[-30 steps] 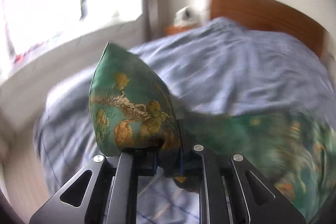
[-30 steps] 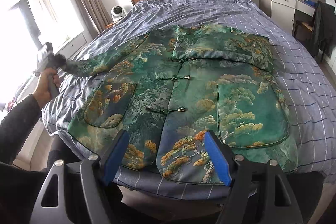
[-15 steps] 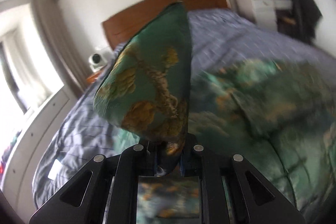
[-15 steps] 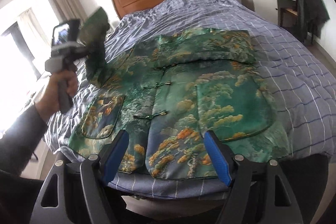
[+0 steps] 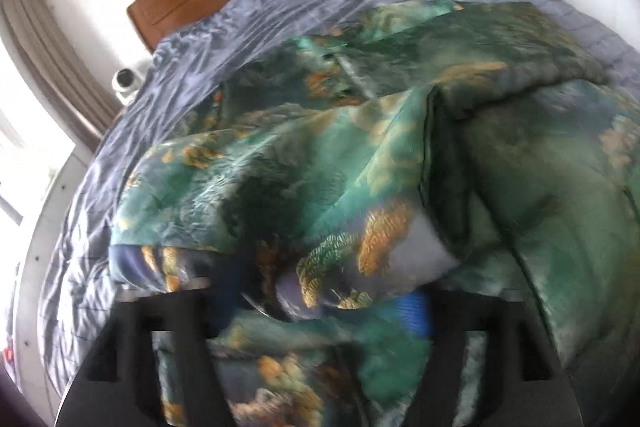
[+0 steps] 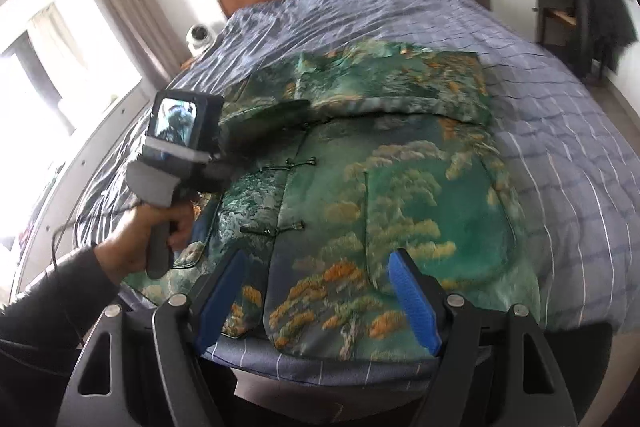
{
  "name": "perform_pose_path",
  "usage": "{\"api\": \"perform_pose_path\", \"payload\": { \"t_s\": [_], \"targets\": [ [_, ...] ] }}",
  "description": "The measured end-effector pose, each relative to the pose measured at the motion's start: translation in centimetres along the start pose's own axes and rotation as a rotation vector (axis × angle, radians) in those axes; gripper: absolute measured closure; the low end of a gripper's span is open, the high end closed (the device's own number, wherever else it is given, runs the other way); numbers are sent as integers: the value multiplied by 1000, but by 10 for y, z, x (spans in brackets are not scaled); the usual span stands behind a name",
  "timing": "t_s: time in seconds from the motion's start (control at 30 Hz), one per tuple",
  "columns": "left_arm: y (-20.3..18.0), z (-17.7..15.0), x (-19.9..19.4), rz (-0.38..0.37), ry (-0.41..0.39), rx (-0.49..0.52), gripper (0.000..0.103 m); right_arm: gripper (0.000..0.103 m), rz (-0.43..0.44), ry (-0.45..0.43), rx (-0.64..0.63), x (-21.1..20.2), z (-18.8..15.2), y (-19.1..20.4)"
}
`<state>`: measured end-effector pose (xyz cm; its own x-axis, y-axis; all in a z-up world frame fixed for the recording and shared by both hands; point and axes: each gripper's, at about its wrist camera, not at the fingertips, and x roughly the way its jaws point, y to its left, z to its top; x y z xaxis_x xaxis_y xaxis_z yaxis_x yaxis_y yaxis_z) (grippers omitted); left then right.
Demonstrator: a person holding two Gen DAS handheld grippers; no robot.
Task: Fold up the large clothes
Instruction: 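Fold the held sleeve across the jacket front with the left gripper, then grasp the jacket side edge with the right gripper and fold it over the front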
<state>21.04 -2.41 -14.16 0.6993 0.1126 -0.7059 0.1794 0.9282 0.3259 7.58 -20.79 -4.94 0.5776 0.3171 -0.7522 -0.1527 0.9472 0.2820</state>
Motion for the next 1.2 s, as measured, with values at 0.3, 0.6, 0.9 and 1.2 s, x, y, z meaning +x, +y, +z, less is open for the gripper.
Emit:
{"api": "perform_pose_path", "payload": {
  "t_s": [0.3, 0.6, 0.9, 1.2],
  "targets": [
    [7, -45, -45, -73, -27, 26, 14, 27, 190, 97, 107, 58, 97, -13],
    [75, -75, -69, -51, 9, -207, 14, 27, 358, 199, 344, 200, 130, -3],
    [105, -100, -60, -68, 69, -339, 14, 71, 276, 198, 319, 258, 124, 27],
    [122, -102, -62, -104, 52, -399, 14, 91, 166, -43, 45, 204, 197, 67]
  ]
}}
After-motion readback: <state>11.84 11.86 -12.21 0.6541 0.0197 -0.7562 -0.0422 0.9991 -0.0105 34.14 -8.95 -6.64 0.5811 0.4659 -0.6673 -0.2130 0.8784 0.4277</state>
